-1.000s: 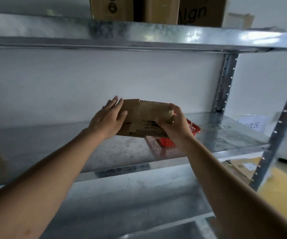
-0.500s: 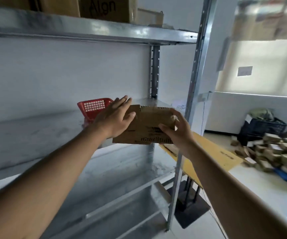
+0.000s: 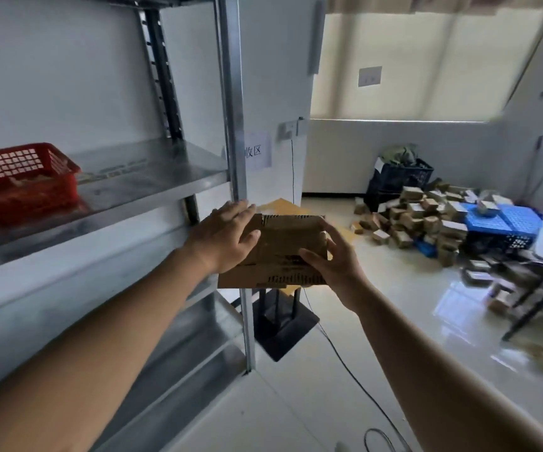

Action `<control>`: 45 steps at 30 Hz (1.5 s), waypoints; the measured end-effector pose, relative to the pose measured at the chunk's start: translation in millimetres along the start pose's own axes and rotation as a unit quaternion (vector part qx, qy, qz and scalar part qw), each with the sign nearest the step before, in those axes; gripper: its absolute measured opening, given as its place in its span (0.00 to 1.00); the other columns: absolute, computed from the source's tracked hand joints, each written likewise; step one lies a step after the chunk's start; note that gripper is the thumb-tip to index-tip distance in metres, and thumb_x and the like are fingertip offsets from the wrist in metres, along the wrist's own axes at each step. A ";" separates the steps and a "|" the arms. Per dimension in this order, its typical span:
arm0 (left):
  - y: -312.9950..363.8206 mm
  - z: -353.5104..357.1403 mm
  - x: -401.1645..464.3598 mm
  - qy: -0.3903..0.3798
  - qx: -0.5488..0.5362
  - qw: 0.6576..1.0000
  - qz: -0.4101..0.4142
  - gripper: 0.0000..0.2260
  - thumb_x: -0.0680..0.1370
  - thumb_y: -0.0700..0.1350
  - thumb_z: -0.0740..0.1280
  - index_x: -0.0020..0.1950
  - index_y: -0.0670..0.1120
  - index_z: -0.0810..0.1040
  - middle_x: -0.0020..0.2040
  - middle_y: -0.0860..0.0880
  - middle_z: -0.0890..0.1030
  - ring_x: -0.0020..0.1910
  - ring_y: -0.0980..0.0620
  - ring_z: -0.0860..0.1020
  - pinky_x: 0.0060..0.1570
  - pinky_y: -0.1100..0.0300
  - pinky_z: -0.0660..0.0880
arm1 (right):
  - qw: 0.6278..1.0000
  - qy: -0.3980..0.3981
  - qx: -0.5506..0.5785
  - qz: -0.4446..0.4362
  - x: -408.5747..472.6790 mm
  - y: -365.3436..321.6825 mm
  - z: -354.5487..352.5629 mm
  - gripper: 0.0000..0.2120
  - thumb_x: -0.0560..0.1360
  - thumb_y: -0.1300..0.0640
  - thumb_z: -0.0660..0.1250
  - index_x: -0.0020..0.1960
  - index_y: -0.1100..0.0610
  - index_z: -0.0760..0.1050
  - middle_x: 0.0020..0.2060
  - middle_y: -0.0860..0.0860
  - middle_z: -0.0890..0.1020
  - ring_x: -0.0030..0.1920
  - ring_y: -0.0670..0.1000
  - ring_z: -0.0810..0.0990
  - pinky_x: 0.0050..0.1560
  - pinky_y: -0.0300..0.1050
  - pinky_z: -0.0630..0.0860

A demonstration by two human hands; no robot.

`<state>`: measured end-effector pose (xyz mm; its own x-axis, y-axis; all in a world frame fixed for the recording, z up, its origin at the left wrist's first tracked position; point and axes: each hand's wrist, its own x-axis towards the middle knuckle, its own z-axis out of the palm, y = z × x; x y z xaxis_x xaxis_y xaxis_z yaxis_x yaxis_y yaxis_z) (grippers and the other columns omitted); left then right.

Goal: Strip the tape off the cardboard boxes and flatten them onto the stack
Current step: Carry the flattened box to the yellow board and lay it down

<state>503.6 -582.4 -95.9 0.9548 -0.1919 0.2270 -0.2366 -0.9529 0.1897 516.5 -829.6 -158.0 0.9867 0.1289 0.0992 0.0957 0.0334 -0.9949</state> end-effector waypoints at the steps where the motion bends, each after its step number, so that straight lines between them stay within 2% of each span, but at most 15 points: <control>1: 9.4 10.9 7.4 -0.006 0.002 1.000 0.007 0.28 0.85 0.58 0.57 0.84 0.50 0.58 0.84 0.51 0.57 0.82 0.47 0.58 0.78 0.48 0.60 | 1.000 0.008 0.005 0.013 1.6 8.8 -11.5 0.37 0.75 0.66 0.75 0.78 0.44 0.67 0.60 0.52 0.82 0.52 0.48 0.86 0.44 0.55 0.85; 5: 38.3 55.0 44.4 -0.025 -0.014 0.999 0.026 0.28 0.85 0.59 0.57 0.83 0.50 0.61 0.83 0.50 0.61 0.80 0.44 0.61 0.77 0.44 0.62 | 0.998 0.029 0.004 0.055 16.3 39.5 -53.3 0.37 0.75 0.64 0.76 0.78 0.44 0.66 0.60 0.51 0.82 0.56 0.52 0.84 0.45 0.60 0.86; 8: 49.3 90.5 78.2 -0.051 -0.015 0.998 0.035 0.28 0.85 0.59 0.55 0.83 0.50 0.59 0.84 0.50 0.58 0.82 0.45 0.58 0.80 0.45 0.57 | 0.996 0.043 0.006 0.080 41.8 61.9 -81.5 0.37 0.75 0.64 0.76 0.78 0.44 0.66 0.61 0.53 0.81 0.56 0.54 0.84 0.40 0.57 0.85; 11: 50.4 126.8 119.5 -0.067 -0.013 0.997 0.030 0.28 0.86 0.59 0.54 0.84 0.51 0.57 0.85 0.50 0.55 0.83 0.46 0.55 0.80 0.47 0.53 | 0.994 0.038 0.006 0.104 79.2 84.1 -103.9 0.37 0.76 0.64 0.76 0.78 0.44 0.66 0.61 0.51 0.79 0.53 0.51 0.84 0.37 0.54 0.85; 15: 40.8 179.7 181.1 -0.091 -0.032 0.995 0.004 0.28 0.86 0.59 0.54 0.84 0.51 0.57 0.85 0.49 0.55 0.83 0.45 0.55 0.80 0.47 0.54 | 0.991 0.033 0.001 0.130 145.4 118.1 -129.2 0.37 0.75 0.63 0.76 0.78 0.44 0.66 0.64 0.53 0.78 0.56 0.54 0.83 0.39 0.56 0.85; 19: 29.3 220.3 235.5 -0.108 -0.062 0.992 -0.030 0.27 0.85 0.59 0.54 0.83 0.51 0.60 0.84 0.50 0.58 0.82 0.47 0.55 0.81 0.47 0.54 | 0.988 0.028 0.006 0.153 211.5 139.1 -151.0 0.36 0.75 0.62 0.76 0.77 0.44 0.66 0.65 0.54 0.78 0.54 0.54 0.84 0.39 0.57 0.85; 23: 16.1 240.6 282.8 -0.124 -0.069 0.988 -0.063 0.27 0.86 0.58 0.55 0.84 0.51 0.59 0.84 0.50 0.56 0.83 0.47 0.55 0.81 0.48 0.54 | 0.985 0.021 0.017 0.172 270.3 152.6 -164.5 0.36 0.75 0.63 0.76 0.77 0.44 0.67 0.64 0.54 0.78 0.52 0.53 0.86 0.38 0.56 0.85; 27: -1.0 249.7 326.8 -0.128 -0.048 0.986 -0.098 0.27 0.86 0.58 0.55 0.84 0.50 0.58 0.85 0.49 0.55 0.83 0.46 0.54 0.80 0.49 0.53 | 0.983 -0.003 0.016 0.186 328.9 165.1 -171.5 0.35 0.76 0.62 0.76 0.76 0.41 0.67 0.64 0.54 0.78 0.55 0.56 0.84 0.39 0.57 0.85; 31: -23.7 271.2 365.0 -0.136 -0.028 0.981 -0.136 0.28 0.86 0.58 0.53 0.84 0.50 0.56 0.85 0.48 0.54 0.83 0.45 0.52 0.81 0.47 0.53 | 0.977 -0.049 0.013 0.209 389.2 185.8 -177.4 0.33 0.76 0.62 0.75 0.74 0.38 0.68 0.63 0.51 0.77 0.53 0.57 0.84 0.40 0.62 0.85; 35: -52.0 297.8 406.0 -0.137 -0.006 0.971 -0.194 0.28 0.86 0.59 0.52 0.84 0.50 0.56 0.85 0.48 0.53 0.83 0.44 0.53 0.81 0.46 0.53 | 0.966 -0.114 0.003 0.230 465.4 211.1 -181.2 0.33 0.77 0.61 0.75 0.73 0.37 0.69 0.64 0.51 0.77 0.51 0.55 0.86 0.38 0.60 0.85; 38: -71.1 318.2 438.7 -0.132 -0.003 0.956 -0.261 0.28 0.86 0.60 0.51 0.84 0.51 0.55 0.85 0.49 0.52 0.83 0.45 0.53 0.80 0.44 0.56 | 0.956 -0.166 -0.006 0.241 530.8 230.6 -181.7 0.35 0.76 0.60 0.76 0.75 0.37 0.67 0.64 0.51 0.79 0.49 0.52 0.87 0.37 0.59 0.85; 45: -107.2 351.1 492.2 -0.123 -0.013 0.913 -0.390 0.30 0.84 0.62 0.50 0.84 0.53 0.54 0.85 0.49 0.51 0.83 0.44 0.53 0.80 0.42 0.55 | 0.923 -0.277 -0.026 0.266 649.8 268.2 -154.8 0.43 0.68 0.62 0.83 0.76 0.40 0.68 0.64 0.51 0.79 0.52 0.57 0.86 0.38 0.61 0.85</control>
<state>1062.1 -657.2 -339.9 0.8458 0.4913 -0.2077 0.5302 -0.8173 0.2258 1203.6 -890.3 -363.5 0.6783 0.6010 -0.4227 -0.3626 -0.2266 -0.9040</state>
